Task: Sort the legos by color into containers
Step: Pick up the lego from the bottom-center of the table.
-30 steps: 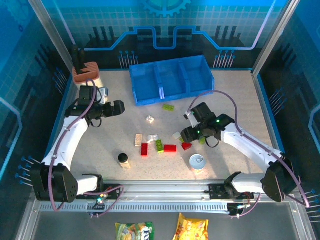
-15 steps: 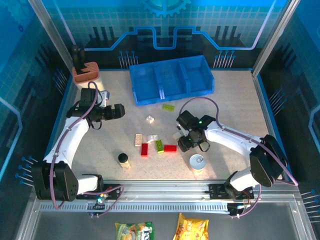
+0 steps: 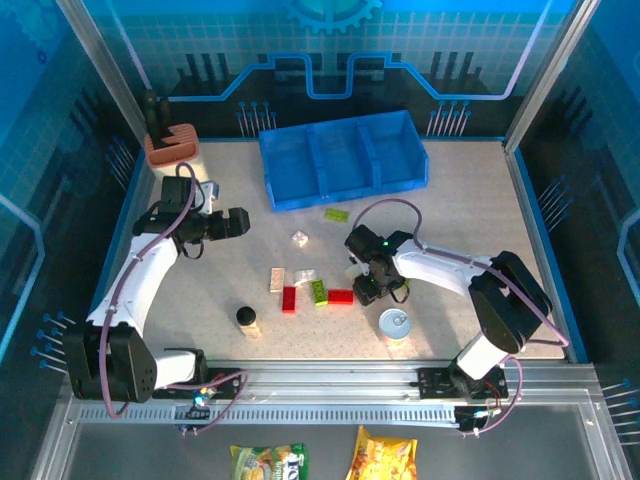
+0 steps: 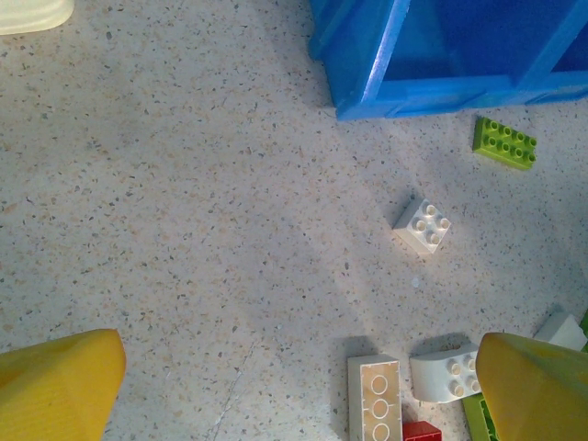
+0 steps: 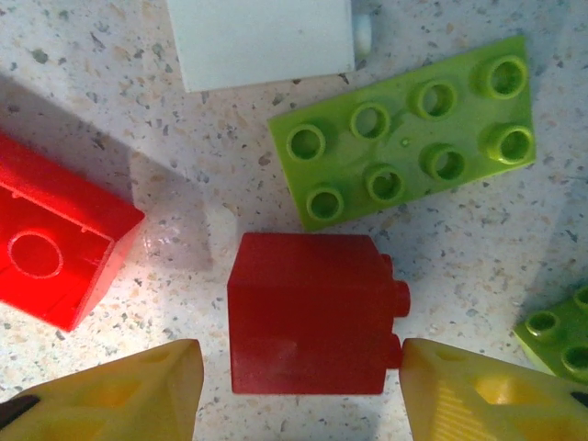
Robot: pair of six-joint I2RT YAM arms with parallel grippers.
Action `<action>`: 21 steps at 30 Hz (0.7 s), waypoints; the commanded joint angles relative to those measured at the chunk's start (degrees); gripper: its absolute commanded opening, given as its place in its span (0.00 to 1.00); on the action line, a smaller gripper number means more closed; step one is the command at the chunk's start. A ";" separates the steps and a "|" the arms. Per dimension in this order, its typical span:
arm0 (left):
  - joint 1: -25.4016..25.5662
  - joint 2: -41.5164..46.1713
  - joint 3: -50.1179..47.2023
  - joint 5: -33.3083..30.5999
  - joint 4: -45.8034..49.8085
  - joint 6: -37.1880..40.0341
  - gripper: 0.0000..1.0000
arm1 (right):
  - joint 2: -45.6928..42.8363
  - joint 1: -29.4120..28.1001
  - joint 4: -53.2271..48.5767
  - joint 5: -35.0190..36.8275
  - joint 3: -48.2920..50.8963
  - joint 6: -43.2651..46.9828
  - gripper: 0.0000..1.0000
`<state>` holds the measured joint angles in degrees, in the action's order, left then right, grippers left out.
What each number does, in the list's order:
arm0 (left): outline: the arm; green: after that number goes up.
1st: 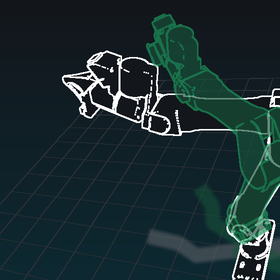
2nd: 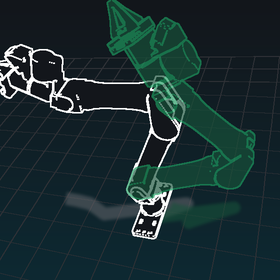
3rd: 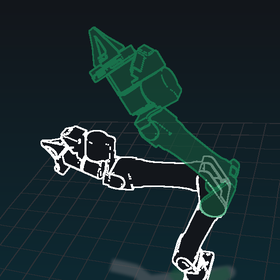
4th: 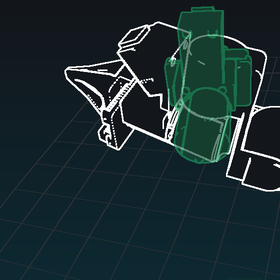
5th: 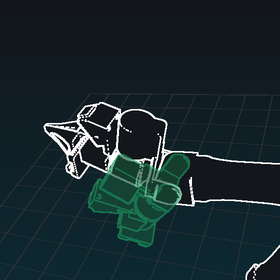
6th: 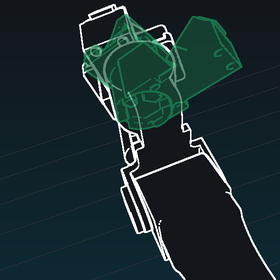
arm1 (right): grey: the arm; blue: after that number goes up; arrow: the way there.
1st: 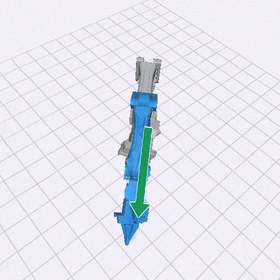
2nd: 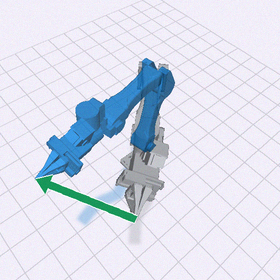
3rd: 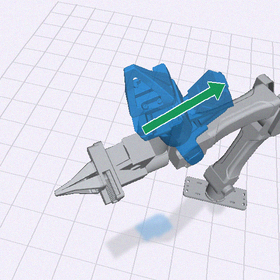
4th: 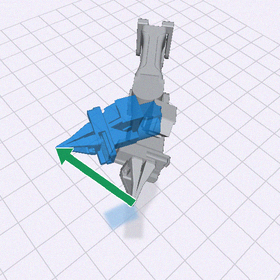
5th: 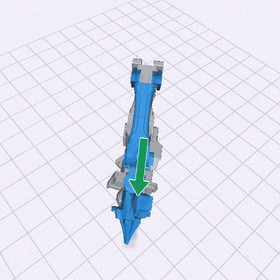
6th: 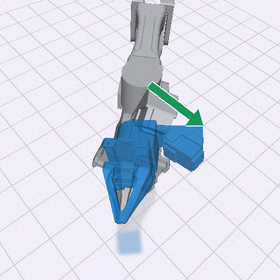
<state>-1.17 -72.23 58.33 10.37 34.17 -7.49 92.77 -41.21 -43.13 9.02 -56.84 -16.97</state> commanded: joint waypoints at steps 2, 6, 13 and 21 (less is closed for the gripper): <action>-0.33 1.00 -0.65 -0.14 -0.06 0.66 0.99 | 1.78 0.40 1.07 -0.57 -0.85 -0.60 0.58; -0.33 0.95 -0.69 -0.39 -0.07 0.72 0.99 | 2.67 0.51 0.82 -0.81 -0.80 -1.29 0.53; -0.33 0.99 -0.67 -0.53 -0.07 0.80 0.99 | 1.55 0.49 -0.60 -0.07 -1.50 -1.83 0.48; -0.32 0.99 -0.67 -0.36 -0.07 0.81 0.99 | -1.31 2.45 -2.39 -1.77 -3.27 -1.05 0.44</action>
<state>-1.17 -72.23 58.33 10.33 34.15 -7.42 93.89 -40.40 -43.33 8.47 -58.33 -18.00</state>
